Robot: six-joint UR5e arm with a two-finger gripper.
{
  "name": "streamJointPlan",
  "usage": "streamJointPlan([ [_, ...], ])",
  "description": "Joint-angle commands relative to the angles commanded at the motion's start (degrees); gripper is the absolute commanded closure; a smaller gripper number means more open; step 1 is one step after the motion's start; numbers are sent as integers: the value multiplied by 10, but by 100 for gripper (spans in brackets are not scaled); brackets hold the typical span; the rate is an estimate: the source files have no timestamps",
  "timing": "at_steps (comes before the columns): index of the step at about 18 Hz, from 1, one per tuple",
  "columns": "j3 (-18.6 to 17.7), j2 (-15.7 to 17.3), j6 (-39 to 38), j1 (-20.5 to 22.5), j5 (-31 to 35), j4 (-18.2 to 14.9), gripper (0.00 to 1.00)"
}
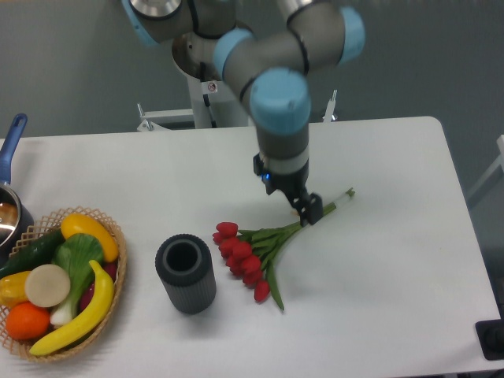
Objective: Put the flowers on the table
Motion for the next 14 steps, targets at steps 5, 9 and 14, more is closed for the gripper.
streamJointPlan([
  [5, 16, 32, 124, 48, -2, -69, 0],
  [9, 40, 61, 244, 115, -44, -141, 0],
  [14, 80, 61, 311, 152, -45, -207, 0],
])
